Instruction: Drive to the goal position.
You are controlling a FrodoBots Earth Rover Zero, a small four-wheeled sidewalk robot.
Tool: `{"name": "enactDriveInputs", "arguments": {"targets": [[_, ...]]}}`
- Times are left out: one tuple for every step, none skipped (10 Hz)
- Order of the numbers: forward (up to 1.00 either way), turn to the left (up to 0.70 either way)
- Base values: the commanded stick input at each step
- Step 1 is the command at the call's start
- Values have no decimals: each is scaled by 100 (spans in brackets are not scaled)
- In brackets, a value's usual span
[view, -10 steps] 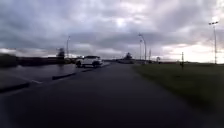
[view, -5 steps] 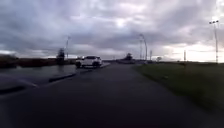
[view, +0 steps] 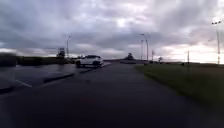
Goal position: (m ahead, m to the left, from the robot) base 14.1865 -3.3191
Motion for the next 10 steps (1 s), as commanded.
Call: {"name": "enactDriveInputs", "arguments": {"targets": [[70,0],[70,0],[70,0],[70,0],[70,0],[70,0],[70,0],[70,0],[70,0],[70,0]]}}
